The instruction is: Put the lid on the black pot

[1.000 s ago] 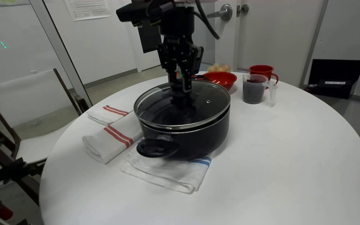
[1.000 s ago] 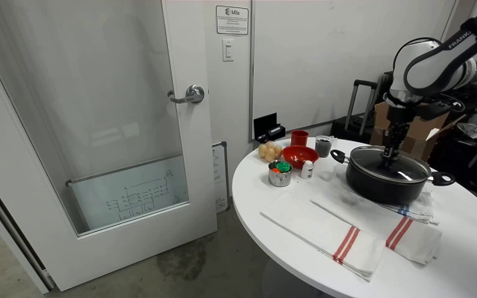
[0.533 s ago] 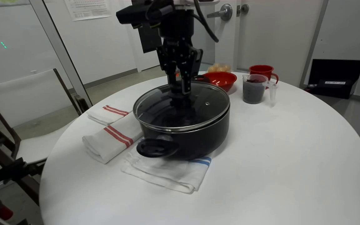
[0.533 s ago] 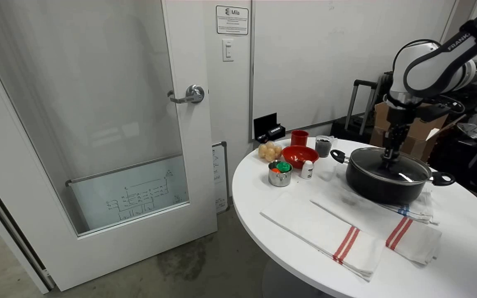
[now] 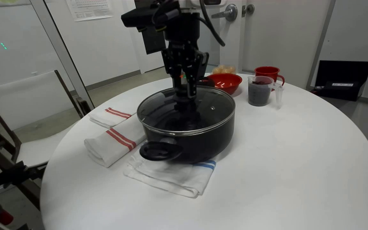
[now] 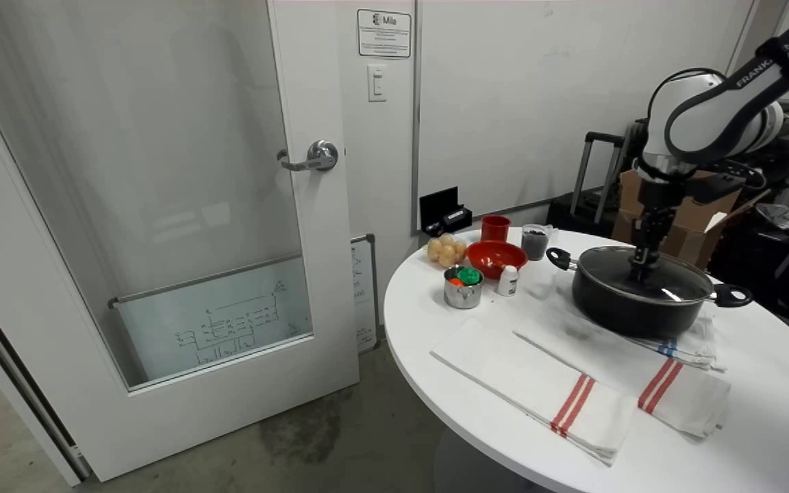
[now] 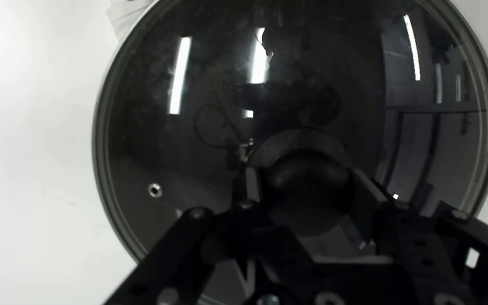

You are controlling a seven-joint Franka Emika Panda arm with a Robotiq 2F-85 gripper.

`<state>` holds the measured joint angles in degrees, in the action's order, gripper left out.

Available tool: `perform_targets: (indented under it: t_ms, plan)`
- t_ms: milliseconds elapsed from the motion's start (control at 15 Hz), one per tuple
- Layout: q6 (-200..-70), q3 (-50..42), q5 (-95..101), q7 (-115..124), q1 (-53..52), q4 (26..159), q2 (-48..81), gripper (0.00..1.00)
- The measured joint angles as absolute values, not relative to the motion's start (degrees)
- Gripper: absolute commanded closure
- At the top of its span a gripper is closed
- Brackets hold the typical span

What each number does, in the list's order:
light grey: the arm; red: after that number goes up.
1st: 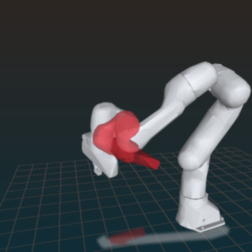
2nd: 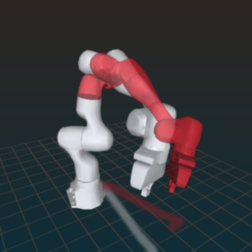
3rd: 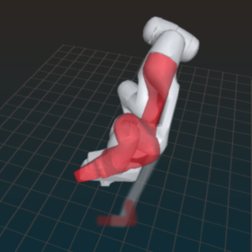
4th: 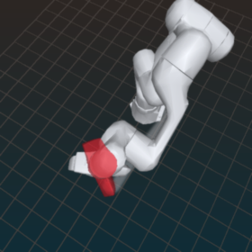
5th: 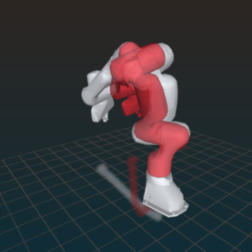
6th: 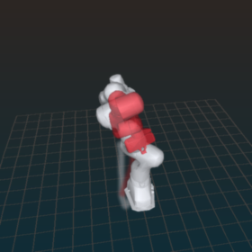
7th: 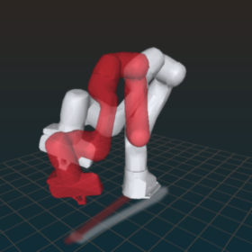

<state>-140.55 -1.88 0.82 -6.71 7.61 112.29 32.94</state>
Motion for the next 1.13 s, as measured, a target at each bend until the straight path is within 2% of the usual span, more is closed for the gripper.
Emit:
perform_targets:
  t_ms: [333,400,667,800,1133]
  plan:
    - [-140.44,-1.9,0.82,-6.71,7.66,111.43,33.72,0.74]
    - [-140.38,-1.9,0.82,-6.71,7.67,111.38,33.74,0.28]
    - [-140.75,-1.97,0.93,-6.71,7.61,110.93,33.77,0.04]
    - [-142.71,-2.72,2.53,-6.33,6.64,111.03,32.99,0.0]
    - [-147.53,-6.44,12.04,-0.07,0.38,115.88,25.41,0.0]
